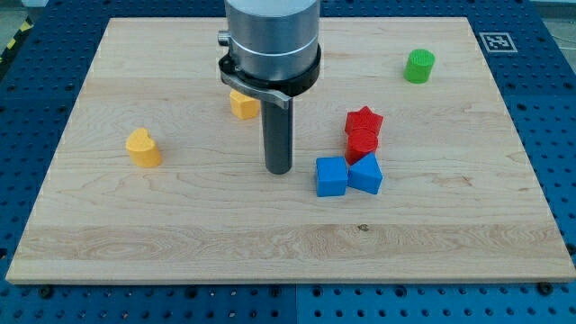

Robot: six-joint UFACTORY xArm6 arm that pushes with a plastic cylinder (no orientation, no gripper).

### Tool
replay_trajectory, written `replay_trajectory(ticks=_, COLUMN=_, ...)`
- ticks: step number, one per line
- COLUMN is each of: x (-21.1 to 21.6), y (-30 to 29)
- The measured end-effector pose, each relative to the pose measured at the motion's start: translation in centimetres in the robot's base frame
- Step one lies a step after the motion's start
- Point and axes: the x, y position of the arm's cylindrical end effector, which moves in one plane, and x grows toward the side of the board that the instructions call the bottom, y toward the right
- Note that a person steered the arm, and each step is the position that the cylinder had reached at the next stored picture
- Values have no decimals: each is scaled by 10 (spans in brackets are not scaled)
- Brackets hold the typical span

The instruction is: Move blue cube into the blue triangle

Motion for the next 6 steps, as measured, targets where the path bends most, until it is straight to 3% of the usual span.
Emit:
replay_trajectory(ticks=2, x=1, y=20)
replay_trajectory(ticks=6, x=62, y=45)
